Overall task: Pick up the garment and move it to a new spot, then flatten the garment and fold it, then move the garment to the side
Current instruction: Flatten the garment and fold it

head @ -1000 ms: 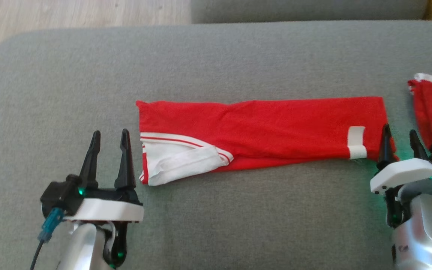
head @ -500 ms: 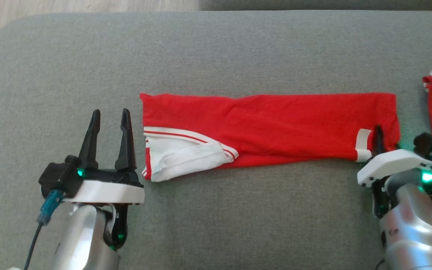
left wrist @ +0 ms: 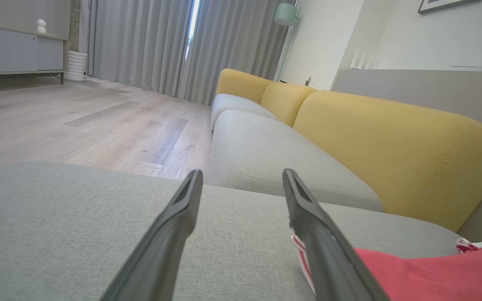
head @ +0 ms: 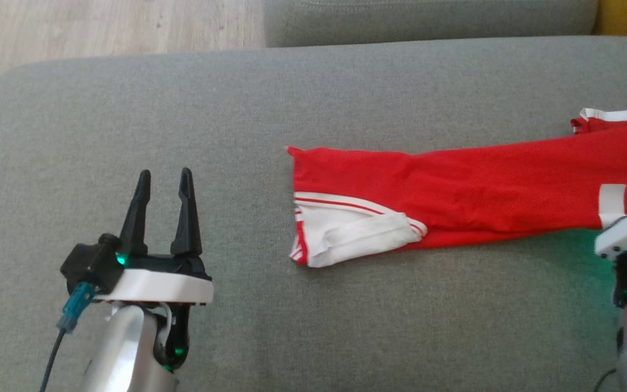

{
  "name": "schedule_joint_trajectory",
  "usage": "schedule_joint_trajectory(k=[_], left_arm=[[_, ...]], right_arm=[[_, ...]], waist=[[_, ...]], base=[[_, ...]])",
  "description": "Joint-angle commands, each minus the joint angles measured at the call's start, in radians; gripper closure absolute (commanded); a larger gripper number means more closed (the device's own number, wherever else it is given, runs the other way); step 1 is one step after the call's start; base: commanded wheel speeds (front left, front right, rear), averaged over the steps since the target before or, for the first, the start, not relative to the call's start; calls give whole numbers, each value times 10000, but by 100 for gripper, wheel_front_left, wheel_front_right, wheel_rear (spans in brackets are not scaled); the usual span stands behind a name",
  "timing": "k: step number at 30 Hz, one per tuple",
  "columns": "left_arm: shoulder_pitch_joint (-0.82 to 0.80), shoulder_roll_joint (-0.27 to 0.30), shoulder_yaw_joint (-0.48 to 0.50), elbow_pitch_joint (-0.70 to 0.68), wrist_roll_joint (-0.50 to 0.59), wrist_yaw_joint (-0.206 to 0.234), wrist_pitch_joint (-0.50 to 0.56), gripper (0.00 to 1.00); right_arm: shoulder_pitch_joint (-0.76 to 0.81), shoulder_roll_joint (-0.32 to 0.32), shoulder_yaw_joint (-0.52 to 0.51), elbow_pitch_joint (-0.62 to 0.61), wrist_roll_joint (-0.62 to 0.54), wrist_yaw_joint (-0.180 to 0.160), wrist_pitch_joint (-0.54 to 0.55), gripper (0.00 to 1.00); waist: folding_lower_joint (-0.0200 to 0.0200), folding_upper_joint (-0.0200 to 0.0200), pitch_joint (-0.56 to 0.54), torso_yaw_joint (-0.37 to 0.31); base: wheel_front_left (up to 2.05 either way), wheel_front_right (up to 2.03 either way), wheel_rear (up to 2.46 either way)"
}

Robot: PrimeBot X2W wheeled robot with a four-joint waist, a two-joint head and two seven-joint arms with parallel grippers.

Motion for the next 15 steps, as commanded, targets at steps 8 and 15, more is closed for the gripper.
schedule_joint_trajectory(k=[8, 15], left_arm=[[79, 59, 225, -106, -161, 16, -51, 0], [335, 153, 408, -154, -54, 16, -51, 0]], right_arm=[[67, 536, 745, -1041, 163, -9, 543, 100], [303, 1077, 1978, -1950, 759, -9, 1116, 100]], waist=[[0, 0, -690, 254], [0, 0, -1406, 716]], base=[[0, 0, 0], [0, 0, 0]])
